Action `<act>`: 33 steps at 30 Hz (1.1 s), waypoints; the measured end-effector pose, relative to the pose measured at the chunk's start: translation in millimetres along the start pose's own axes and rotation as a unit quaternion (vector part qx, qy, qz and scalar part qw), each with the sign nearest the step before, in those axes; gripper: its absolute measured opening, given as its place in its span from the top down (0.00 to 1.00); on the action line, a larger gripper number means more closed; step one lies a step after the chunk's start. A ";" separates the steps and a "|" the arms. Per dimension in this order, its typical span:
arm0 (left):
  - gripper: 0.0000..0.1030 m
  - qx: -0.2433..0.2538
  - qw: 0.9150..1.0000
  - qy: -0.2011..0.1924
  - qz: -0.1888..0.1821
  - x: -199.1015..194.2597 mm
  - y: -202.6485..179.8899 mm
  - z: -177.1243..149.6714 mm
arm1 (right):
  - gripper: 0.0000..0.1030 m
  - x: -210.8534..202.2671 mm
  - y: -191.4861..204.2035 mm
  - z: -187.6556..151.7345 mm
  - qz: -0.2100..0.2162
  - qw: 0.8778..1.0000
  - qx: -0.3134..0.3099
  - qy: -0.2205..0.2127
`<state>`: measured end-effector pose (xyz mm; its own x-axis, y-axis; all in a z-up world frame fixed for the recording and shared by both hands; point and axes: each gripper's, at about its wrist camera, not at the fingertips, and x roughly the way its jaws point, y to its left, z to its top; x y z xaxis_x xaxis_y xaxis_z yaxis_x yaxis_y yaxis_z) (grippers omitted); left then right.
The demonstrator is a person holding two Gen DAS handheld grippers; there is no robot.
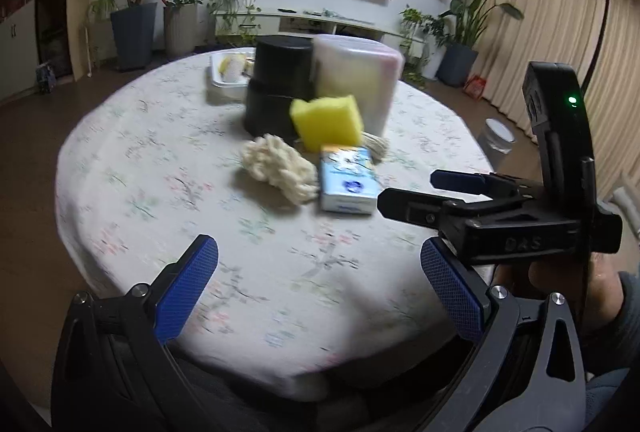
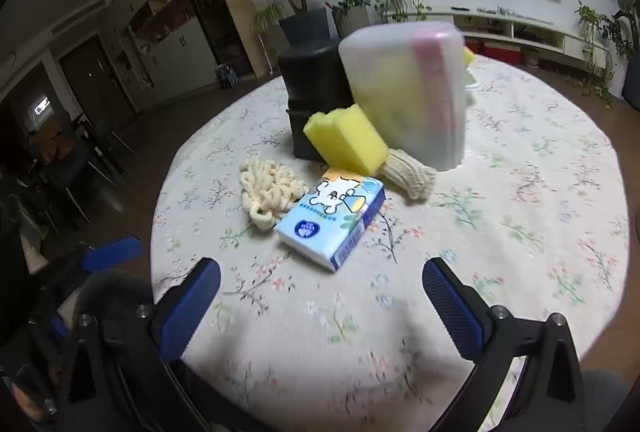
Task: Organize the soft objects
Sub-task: 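Move both tools back toward the remaining objects on the table, then grasp the cream loofah scrubber with the left tool while the right tool grasps the blue tissue pack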
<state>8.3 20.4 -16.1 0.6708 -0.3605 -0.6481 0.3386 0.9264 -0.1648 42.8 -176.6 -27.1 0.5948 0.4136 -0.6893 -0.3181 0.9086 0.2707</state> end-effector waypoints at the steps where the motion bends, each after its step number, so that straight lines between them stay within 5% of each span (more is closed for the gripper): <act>1: 0.00 0.000 1.000 0.002 0.000 0.6 4.2 3.4 | 0.00 5.8 -0.6 5.8 -0.011 1.000 0.000 0.003; 15: 0.00 -0.031 0.999 0.026 0.019 29.1 57.4 42.0 | 0.00 68.4 -6.2 25.1 -0.043 0.996 -0.012 0.082; 18: 0.00 -0.032 0.999 0.034 0.013 40.4 55.1 46.1 | 0.06 73.3 -1.8 27.8 -0.057 0.994 -0.028 0.083; 22: 0.00 -0.024 0.999 0.044 0.010 54.4 48.6 54.0 | 0.27 70.2 -2.5 29.2 -0.068 0.994 -0.033 0.076; 33: 0.00 -0.017 0.994 0.100 0.043 106.1 30.1 60.0 | 0.30 41.4 -16.7 13.5 -0.055 0.995 -0.013 0.081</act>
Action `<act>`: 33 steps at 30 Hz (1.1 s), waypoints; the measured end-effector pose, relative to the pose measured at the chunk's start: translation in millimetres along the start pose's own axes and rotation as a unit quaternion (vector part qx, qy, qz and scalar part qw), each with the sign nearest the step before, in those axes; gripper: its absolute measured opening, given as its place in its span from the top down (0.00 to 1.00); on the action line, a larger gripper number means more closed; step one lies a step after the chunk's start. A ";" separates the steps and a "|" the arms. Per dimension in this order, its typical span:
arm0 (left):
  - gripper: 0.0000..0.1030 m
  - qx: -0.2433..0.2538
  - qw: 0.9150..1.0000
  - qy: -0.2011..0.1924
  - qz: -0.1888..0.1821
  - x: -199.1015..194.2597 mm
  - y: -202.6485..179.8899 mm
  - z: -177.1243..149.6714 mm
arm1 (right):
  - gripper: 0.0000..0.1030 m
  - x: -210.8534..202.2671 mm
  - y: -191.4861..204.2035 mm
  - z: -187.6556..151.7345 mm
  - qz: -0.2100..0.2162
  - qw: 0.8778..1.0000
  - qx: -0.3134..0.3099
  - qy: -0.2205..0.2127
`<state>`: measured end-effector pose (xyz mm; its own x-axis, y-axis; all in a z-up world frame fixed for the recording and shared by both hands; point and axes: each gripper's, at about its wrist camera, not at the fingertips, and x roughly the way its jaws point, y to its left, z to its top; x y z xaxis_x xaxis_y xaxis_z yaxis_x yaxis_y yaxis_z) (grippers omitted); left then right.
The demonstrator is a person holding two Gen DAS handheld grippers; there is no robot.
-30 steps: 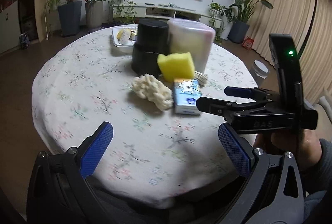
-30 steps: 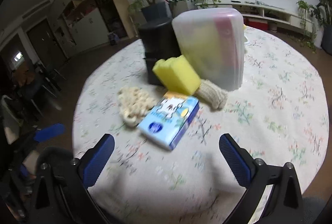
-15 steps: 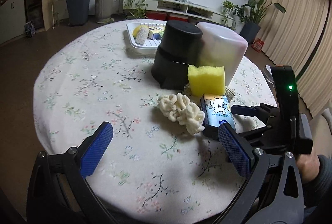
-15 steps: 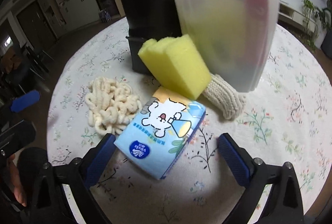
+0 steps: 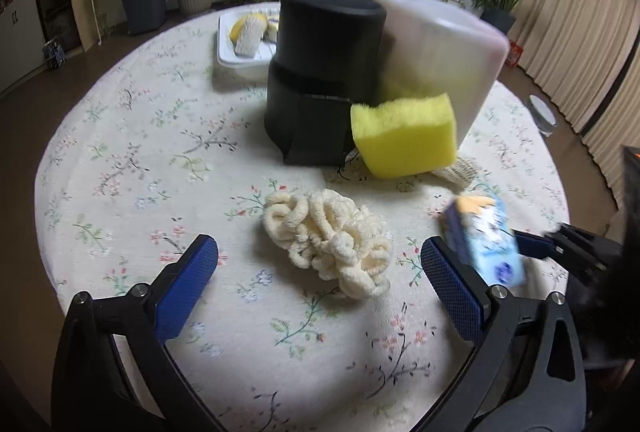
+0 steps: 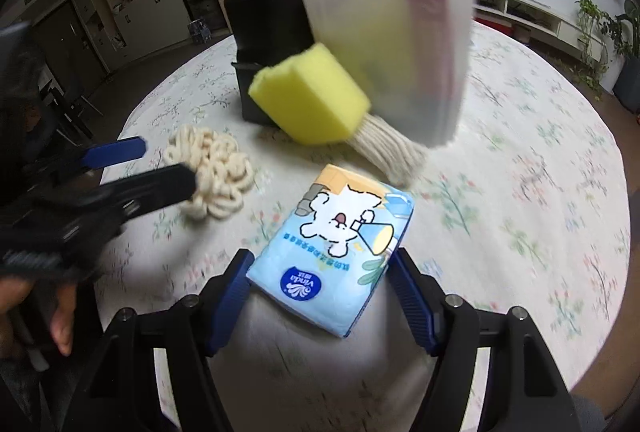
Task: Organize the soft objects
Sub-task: 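Grasp the cream loofah scrubber with the left tool while the right tool grasps the blue tissue pack, then carry the loofah scrubber and tissue pack over the white tray with both tools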
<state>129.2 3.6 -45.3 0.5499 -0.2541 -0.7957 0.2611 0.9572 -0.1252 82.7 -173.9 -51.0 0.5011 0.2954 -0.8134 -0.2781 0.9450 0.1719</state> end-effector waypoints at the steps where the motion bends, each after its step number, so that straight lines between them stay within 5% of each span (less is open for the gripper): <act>1: 0.00 -0.005 1.000 0.002 0.003 4.6 0.4 0.6 | 0.30 -0.5 -0.3 -0.6 0.000 1.000 0.002 0.001; 4: 0.02 -0.025 1.000 0.011 0.013 15.6 4.5 0.2 | 0.30 0.4 1.2 -0.5 -0.003 1.000 -0.001 0.002; 6: 0.18 -0.023 0.999 0.018 0.017 20.9 3.7 -1.7 | 0.30 -0.1 0.7 -1.5 -0.005 1.000 -0.002 0.003; 8: 0.25 -0.017 0.999 0.016 0.024 20.8 0.6 -4.3 | 0.30 -2.3 -1.0 -4.3 -0.005 1.000 -0.003 0.003; 10: 0.44 -0.018 0.999 0.012 0.028 17.5 -0.5 -4.8 | 0.30 -2.5 -0.9 -5.2 -0.004 1.000 -0.003 0.001; 11: 0.68 -0.022 0.999 0.010 0.026 15.6 0.3 -4.5 | 0.30 -1.5 0.6 -5.3 -0.005 1.000 -0.003 0.000; 12: 0.80 -0.030 0.999 0.011 0.014 13.4 2.3 -3.9 | 0.30 -1.9 1.0 -5.4 -0.005 1.000 -0.004 -0.001; 33: 0.87 -0.029 0.999 -0.014 -0.025 -58.1 -4.9 -47.4 | 0.31 -39.0 -8.0 -16.7 -0.011 0.999 -0.014 -0.029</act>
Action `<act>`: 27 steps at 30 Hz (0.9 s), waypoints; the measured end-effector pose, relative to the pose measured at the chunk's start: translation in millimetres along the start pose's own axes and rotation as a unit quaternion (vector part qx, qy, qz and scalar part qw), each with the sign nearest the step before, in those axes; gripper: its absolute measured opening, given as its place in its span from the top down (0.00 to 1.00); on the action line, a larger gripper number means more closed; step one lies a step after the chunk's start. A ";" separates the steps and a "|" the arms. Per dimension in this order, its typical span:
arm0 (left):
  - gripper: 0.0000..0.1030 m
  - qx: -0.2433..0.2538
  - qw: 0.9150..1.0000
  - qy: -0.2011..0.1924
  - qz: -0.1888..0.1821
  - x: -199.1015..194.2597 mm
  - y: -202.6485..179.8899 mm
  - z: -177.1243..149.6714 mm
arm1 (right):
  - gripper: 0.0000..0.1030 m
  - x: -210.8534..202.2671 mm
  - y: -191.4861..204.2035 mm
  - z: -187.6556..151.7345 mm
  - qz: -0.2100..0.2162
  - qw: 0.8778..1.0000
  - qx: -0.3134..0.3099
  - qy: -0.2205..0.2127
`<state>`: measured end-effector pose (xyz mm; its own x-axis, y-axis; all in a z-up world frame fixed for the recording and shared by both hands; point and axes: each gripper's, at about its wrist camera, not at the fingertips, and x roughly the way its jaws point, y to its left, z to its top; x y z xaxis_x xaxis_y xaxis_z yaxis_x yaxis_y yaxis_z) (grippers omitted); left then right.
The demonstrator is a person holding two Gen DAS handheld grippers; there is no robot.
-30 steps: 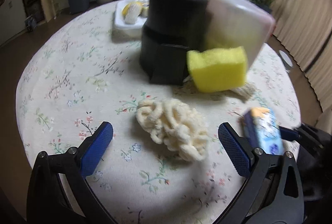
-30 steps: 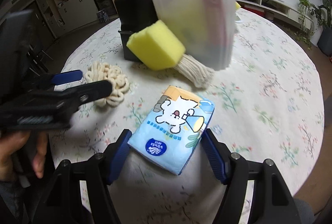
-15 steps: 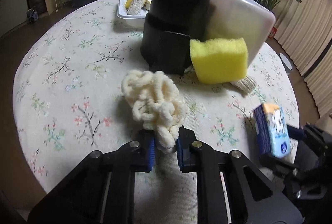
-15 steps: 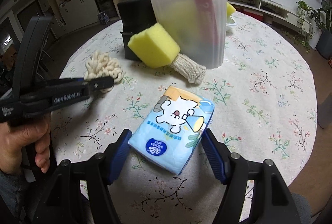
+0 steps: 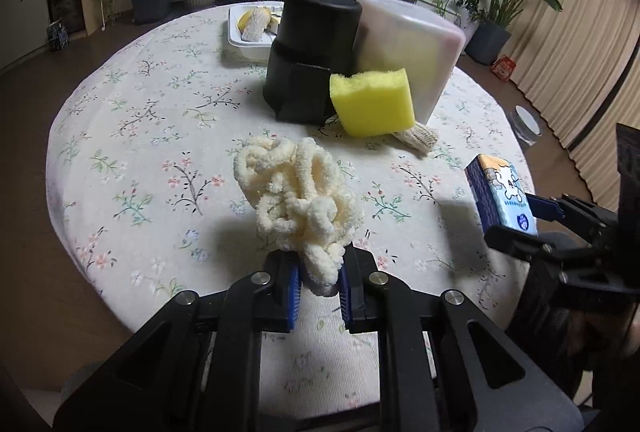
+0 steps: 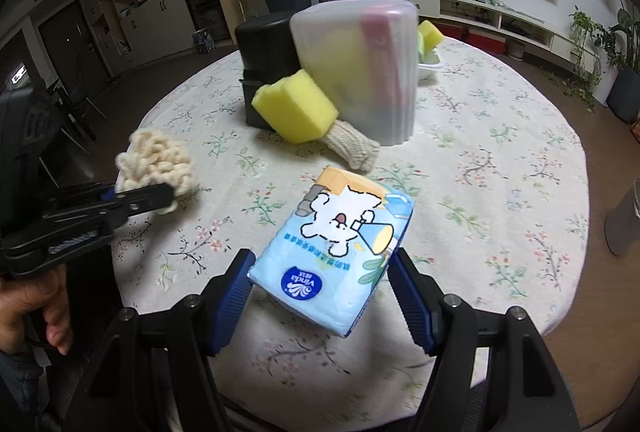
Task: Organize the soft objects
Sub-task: 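Carry the loofah scrubber and tissue pack over the white tray with both tools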
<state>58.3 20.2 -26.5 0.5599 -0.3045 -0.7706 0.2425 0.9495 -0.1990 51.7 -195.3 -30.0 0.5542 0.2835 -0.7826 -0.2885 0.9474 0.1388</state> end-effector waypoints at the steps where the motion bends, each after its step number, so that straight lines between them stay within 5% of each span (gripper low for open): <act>1: 0.87 0.000 1.000 -0.003 0.002 -3.1 1.9 2.3 | 0.32 -2.7 -4.2 0.7 -0.002 1.000 0.002 0.000; 9: 0.87 0.014 0.998 -0.046 0.029 -25.8 29.7 63.9 | 0.32 -28.0 -52.1 35.1 -0.040 0.999 0.004 -0.024; 14: 0.87 0.035 0.996 -0.070 0.048 -30.1 48.5 123.7 | 0.32 -44.6 -86.5 87.6 -0.071 0.996 -0.016 -0.054; 20: 0.87 0.060 0.996 -0.066 0.030 0.6 60.8 202.8 | 0.31 -29.8 -111.9 171.4 -0.076 0.993 -0.059 -0.062; 27: 0.87 0.106 0.994 -0.034 0.010 62.5 54.8 251.4 | 0.31 18.4 -107.1 254.8 -0.049 0.992 -0.107 -0.046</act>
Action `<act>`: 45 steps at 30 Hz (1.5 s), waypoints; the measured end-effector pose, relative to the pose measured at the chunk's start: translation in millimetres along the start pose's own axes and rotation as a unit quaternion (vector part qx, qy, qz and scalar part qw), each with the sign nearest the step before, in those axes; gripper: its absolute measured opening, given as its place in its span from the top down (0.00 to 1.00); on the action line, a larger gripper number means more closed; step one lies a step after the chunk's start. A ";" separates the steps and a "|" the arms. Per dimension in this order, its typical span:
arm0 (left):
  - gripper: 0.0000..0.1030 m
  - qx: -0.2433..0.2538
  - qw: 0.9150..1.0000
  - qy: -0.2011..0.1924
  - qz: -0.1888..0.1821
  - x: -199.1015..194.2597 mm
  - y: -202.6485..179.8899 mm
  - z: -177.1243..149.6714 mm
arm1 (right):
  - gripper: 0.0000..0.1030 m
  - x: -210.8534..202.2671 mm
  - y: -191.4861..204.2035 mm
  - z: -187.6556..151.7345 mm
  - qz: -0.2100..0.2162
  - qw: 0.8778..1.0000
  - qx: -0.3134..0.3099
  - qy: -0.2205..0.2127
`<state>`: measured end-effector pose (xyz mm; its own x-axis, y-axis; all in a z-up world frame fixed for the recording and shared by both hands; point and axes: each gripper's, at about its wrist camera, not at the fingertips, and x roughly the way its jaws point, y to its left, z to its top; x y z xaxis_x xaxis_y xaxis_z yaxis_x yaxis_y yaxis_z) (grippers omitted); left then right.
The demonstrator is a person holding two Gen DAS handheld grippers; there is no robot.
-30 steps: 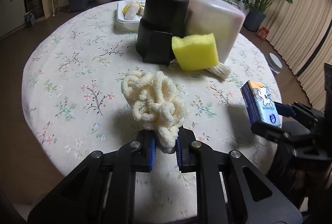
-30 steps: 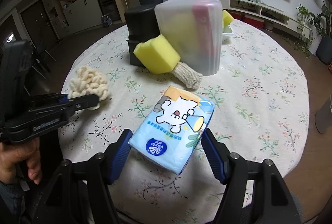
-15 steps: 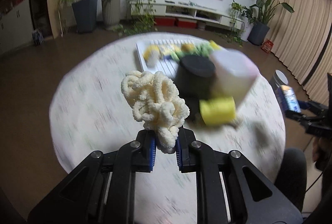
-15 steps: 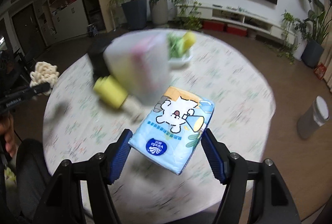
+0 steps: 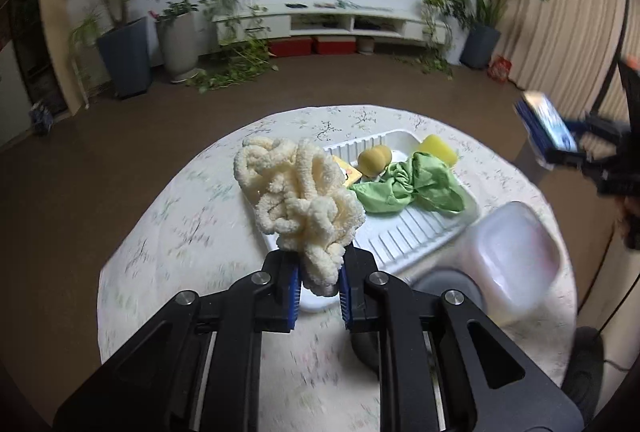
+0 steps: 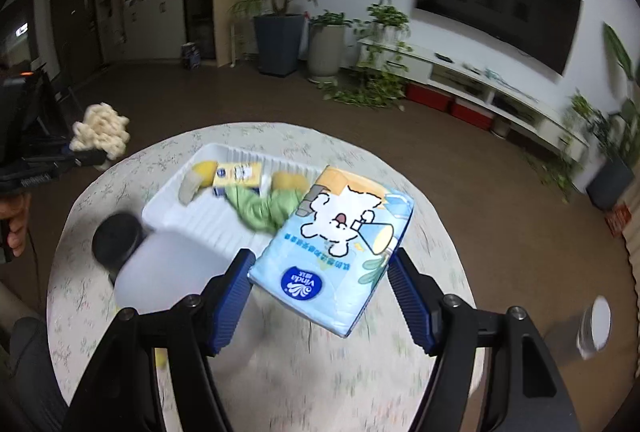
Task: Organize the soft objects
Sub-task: 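Carry the loofah scrubber and tissue pack over the white tray with both tools, then open the left tool to drop the loofah while the right tool releases the tissue pack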
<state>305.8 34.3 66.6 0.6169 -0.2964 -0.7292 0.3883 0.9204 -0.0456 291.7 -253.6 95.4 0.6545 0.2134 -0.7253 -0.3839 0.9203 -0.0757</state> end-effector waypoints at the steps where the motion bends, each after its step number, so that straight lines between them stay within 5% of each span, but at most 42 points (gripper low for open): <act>1: 0.87 0.008 1.000 0.006 -0.005 8.3 -1.1 3.2 | 0.31 11.1 1.2 11.2 0.007 1.000 -0.008 0.005; 13: 0.87 0.054 0.991 0.089 -0.089 103.6 -13.6 10.2 | 0.31 118.2 30.5 70.6 0.116 0.986 -0.089 0.079; 28: 0.83 0.055 0.982 0.141 -0.114 154.4 -9.1 8.9 | 0.30 185.9 67.5 41.5 0.141 0.958 -0.188 0.162; 31: 0.75 0.038 0.983 0.139 -0.115 158.5 -4.2 7.8 | 0.30 186.1 66.9 43.3 0.142 0.960 -0.179 0.164; 35: 0.44 0.041 0.984 0.125 -0.123 154.8 -6.5 9.6 | 0.26 182.2 65.3 43.1 0.140 0.961 -0.177 0.163; 38: 0.30 0.047 0.986 0.115 -0.114 149.2 -10.8 13.0 | 0.23 175.9 63.7 42.9 0.138 0.963 -0.173 0.155; 45: 0.26 0.008 0.990 0.082 -0.111 123.5 9.6 15.7 | 0.14 139.7 41.0 52.4 0.137 0.975 -0.136 0.110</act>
<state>396.4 2.5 -13.2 0.3953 -0.4445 -0.8038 0.5136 0.8325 -0.2078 401.5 -168.9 26.8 0.3587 0.3365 -0.8707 -0.7035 0.7105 -0.0153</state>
